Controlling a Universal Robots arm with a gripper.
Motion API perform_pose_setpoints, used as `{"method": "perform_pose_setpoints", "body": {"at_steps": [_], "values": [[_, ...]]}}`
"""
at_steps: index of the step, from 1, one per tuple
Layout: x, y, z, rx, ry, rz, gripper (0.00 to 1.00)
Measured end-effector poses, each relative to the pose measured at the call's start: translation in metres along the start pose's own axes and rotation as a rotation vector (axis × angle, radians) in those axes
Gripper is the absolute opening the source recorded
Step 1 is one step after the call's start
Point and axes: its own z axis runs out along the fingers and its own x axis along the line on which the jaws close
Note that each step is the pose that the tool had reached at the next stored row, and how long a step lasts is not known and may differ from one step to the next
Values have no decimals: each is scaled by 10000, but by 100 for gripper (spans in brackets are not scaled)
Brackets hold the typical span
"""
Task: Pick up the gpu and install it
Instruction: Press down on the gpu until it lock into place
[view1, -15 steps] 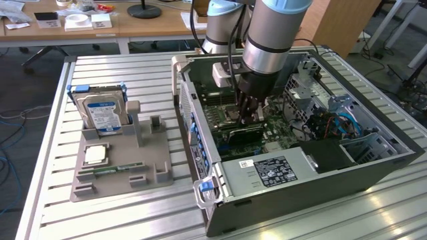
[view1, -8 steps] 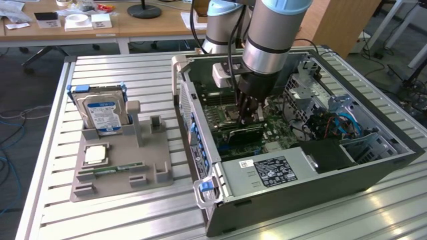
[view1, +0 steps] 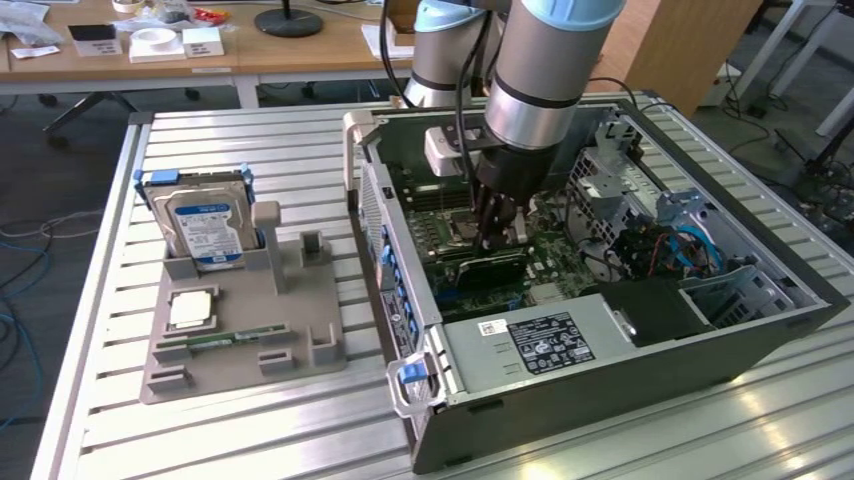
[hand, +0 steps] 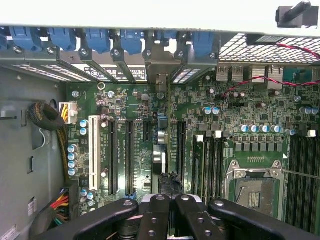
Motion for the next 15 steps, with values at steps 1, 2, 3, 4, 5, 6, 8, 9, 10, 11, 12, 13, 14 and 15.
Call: {"method": "perform_pose_setpoints", "body": {"at_steps": [1, 2, 3, 4, 5, 6, 8, 9, 10, 11, 12, 13, 14, 15], "values": [[0, 0, 7, 0, 0, 0, 11], [0, 0, 13, -1, 1, 0, 11], [0, -1, 17, -1, 2, -1, 11], [-1, -1, 18, -2, 3, -1, 11], [-3, -1, 20, -1, 1, -2, 11], [-6, -1, 22, 0, 1, -1, 11], [-13, -1, 25, -1, 1, -1, 11], [-17, -1, 26, -1, 1, -1, 11], [-21, 0, 27, 0, 1, 0, 11], [-25, 0, 29, -1, 1, 0, 11], [-27, -1, 30, 0, 0, -1, 11], [-28, 0, 30, -1, 1, -1, 11], [-28, 0, 33, -1, 1, -1, 11], [-29, 0, 38, -1, 1, 0, 11]]}}
